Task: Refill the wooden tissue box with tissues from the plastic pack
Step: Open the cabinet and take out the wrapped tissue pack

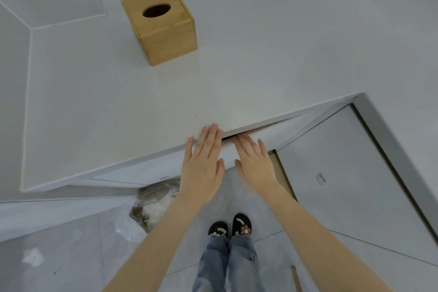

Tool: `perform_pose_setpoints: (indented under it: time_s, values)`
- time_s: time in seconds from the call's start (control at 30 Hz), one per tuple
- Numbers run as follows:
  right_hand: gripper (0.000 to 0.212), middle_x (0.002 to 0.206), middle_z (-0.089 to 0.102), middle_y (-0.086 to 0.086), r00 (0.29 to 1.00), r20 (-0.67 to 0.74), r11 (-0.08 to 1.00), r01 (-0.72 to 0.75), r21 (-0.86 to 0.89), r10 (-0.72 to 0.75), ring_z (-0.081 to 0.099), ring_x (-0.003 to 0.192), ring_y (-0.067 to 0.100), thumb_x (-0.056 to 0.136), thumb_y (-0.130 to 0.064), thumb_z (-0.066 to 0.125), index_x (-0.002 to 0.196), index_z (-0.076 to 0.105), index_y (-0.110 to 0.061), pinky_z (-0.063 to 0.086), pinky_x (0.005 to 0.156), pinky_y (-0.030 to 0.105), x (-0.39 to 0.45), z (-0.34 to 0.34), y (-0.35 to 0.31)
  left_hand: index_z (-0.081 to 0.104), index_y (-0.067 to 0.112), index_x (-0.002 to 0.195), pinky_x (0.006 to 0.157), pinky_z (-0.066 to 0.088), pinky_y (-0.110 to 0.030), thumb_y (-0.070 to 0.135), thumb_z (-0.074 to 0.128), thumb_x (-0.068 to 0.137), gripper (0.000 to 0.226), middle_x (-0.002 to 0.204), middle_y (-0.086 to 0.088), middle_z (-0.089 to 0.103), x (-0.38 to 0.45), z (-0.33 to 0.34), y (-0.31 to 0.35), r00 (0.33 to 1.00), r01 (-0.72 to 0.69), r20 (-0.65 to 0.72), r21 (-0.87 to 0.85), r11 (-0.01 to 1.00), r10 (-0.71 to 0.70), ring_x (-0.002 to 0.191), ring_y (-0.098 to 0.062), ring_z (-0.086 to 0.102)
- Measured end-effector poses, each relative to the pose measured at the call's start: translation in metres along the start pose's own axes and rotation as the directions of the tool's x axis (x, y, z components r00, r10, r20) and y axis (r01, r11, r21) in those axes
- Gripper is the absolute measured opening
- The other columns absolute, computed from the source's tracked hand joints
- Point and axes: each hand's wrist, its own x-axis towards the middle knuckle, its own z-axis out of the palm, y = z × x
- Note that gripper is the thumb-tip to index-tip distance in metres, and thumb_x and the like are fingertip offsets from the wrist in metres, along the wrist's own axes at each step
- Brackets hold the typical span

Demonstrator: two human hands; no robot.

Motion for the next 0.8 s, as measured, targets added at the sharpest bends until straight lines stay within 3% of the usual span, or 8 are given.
perform_pose_setpoints:
  time_s: [0.07, 0.17, 0.3, 0.4, 0.47, 0.53, 0.63, 0.8]
  values:
    - [0.049, 0.129, 0.059, 0.005, 1.0, -0.005, 1.0, 0.011, 0.019, -0.011, 0.053, 0.124, 0.021, 0.083, -0.024, 0.038, 0.128, 0.051, -0.011, 0.03, 0.106, 0.047, -0.017, -0.002, 0.005, 0.027, 0.007, 0.141, 0.112, 0.011, -0.04, 0.026, 0.032, 0.087, 0.057, 0.149, -0.009, 0.032, 0.001, -0.001, 0.0, 1.0, -0.004, 0.005, 0.008, 1.0, 0.004, 0.138, -0.018, 0.017]
    - [0.047, 0.13, 0.059, 0.003, 1.0, -0.005, 0.997, 0.016, 0.078, -0.016, 0.049, 0.127, 0.019, 0.088, -0.026, 0.028, 0.128, 0.05, -0.015, 0.027, 0.111, 0.046, -0.047, -0.001, 0.016, 0.027, 0.008, 0.141, 0.115, 0.015, -0.041, 0.029, 0.029, 0.087, 0.058, 0.148, -0.009, 0.034, 0.001, -0.002, -0.001, 1.0, 0.005, 0.017, 0.062, 0.998, -0.006, 0.14, -0.019, 0.02]
    - [0.055, 0.134, 0.056, 0.001, 0.999, 0.021, 0.986, -0.04, 0.16, 0.037, 0.034, 0.132, 0.012, 0.099, -0.037, 0.007, 0.131, 0.047, -0.016, 0.003, 0.115, 0.027, -0.081, 0.002, 0.027, 0.025, 0.008, 0.142, 0.113, 0.016, -0.043, 0.029, 0.03, 0.086, 0.06, 0.15, -0.01, 0.032, 0.001, -0.001, 0.006, 0.999, 0.04, 0.024, 0.074, 0.996, -0.042, 0.139, -0.019, 0.017]
    - [0.058, 0.131, 0.058, 0.001, 0.997, 0.023, 0.974, -0.082, 0.211, 0.079, 0.031, 0.13, 0.009, 0.099, -0.037, 0.006, 0.128, 0.051, -0.015, -0.001, 0.115, 0.023, -0.096, -0.002, 0.029, 0.028, 0.004, 0.141, 0.11, 0.019, -0.046, 0.03, 0.031, 0.085, 0.062, 0.149, -0.012, 0.033, 0.005, -0.002, 0.015, 0.998, 0.035, 0.05, 0.096, 0.995, -0.04, 0.139, -0.021, 0.024]
    - [0.049, 0.128, 0.061, 0.001, 0.994, 0.004, 0.966, -0.107, 0.237, 0.11, 0.033, 0.128, 0.008, 0.1, -0.033, 0.017, 0.124, 0.055, -0.015, -0.001, 0.115, 0.021, -0.104, -0.005, 0.032, 0.028, 0.003, 0.141, 0.109, 0.017, -0.049, 0.029, 0.031, 0.085, 0.061, 0.149, -0.013, 0.034, 0.012, -0.002, 0.022, 0.998, -0.017, 0.064, 0.096, 0.995, 0.011, 0.138, -0.023, 0.028]
    - [0.044, 0.124, 0.063, 0.001, 0.992, -0.03, 0.964, -0.115, 0.239, 0.125, 0.036, 0.126, 0.008, 0.099, -0.029, 0.023, 0.121, 0.058, -0.014, 0.003, 0.115, 0.023, -0.112, -0.005, 0.035, 0.027, 0.003, 0.141, 0.108, 0.017, -0.049, 0.029, 0.031, 0.086, 0.061, 0.149, -0.012, 0.033, 0.022, -0.002, 0.029, 0.996, -0.068, 0.072, 0.093, 0.993, 0.062, 0.138, -0.024, 0.028]
    - [0.053, 0.119, 0.067, 0.001, 0.983, -0.091, 0.957, -0.133, 0.258, 0.161, 0.042, 0.122, 0.008, 0.101, -0.033, 0.016, 0.115, 0.063, -0.014, 0.019, 0.114, 0.029, -0.122, -0.003, 0.041, 0.026, 0.003, 0.141, 0.107, 0.017, -0.049, 0.03, 0.028, 0.087, 0.06, 0.148, -0.012, 0.034, 0.036, 0.0, 0.041, 0.987, -0.14, 0.089, 0.091, 0.986, 0.132, 0.138, -0.023, 0.024]
    - [0.035, 0.102, 0.071, -0.001, 0.952, -0.198, 0.943, -0.17, 0.286, 0.232, 0.052, 0.109, 0.006, 0.093, -0.029, 0.04, 0.092, 0.071, -0.013, 0.05, 0.09, 0.025, -0.139, -0.008, 0.055, 0.021, 0.005, 0.143, 0.109, 0.011, -0.047, 0.033, 0.021, 0.087, 0.062, 0.151, -0.012, 0.027, 0.053, 0.003, 0.051, 0.973, -0.205, 0.126, 0.071, 0.976, 0.195, 0.138, -0.02, 0.011]
